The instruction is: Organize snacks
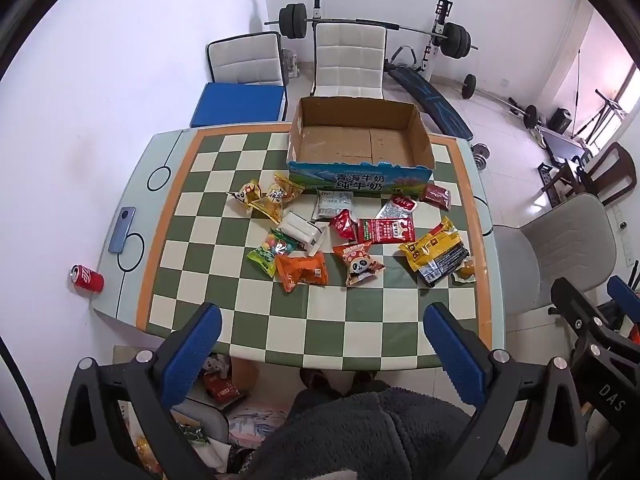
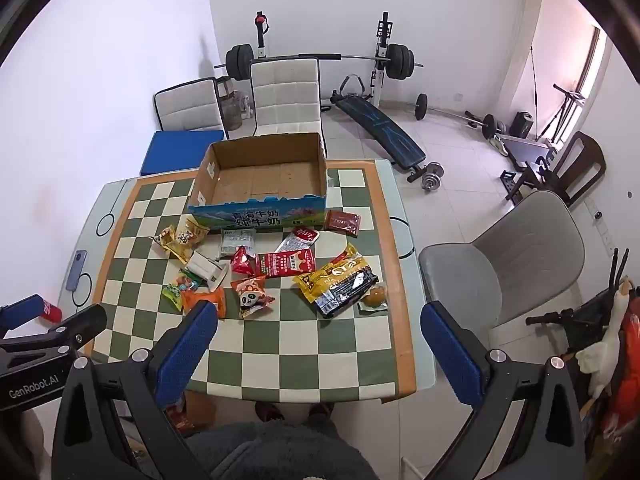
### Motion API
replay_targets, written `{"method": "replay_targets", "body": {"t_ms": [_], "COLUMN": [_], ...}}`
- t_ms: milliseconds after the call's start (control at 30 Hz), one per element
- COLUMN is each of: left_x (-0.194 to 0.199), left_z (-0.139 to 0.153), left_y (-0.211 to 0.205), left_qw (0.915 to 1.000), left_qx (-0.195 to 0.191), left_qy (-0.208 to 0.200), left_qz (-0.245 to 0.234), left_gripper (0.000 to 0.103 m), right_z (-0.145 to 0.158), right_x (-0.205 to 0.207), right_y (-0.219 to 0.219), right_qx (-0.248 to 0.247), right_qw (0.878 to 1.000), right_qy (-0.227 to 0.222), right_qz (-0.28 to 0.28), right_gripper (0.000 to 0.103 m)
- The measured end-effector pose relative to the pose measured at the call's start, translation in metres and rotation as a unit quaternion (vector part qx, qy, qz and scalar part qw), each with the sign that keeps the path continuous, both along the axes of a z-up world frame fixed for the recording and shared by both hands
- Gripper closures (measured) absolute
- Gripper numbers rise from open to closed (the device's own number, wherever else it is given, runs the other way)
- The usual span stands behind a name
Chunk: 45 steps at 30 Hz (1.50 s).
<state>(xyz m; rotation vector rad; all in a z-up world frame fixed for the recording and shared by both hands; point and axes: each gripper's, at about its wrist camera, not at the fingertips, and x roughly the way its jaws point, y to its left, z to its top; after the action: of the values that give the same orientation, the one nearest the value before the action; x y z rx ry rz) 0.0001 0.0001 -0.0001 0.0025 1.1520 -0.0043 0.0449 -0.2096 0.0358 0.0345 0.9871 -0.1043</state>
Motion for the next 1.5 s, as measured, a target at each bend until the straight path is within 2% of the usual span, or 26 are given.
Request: {"method": "replay_targets", "body": {"t_ms": [467, 1500], "left_x": [-0.001, -0.005], "left_z": [-0.002, 0.002], "left_y": [0.002, 0.005], "left_qw": [1.0000, 1.0000], "left_qx": [0.000, 0.002], "left_qy": [0.003, -0.005], "left_qz": [0.001, -0.001], "left_gripper": [0.000, 0.000], "right_z": [-0.008, 0.003], "right_x": [-0.001, 0.001], "right_y": [0.002, 0.002], "right_qx": [0.005, 0.011], "right_qw": [1.000, 1.000], "right_qy": [0.013, 0.012], "right_qz": [-0.002, 0.001], "right_gripper": [0.000, 0.000]}}
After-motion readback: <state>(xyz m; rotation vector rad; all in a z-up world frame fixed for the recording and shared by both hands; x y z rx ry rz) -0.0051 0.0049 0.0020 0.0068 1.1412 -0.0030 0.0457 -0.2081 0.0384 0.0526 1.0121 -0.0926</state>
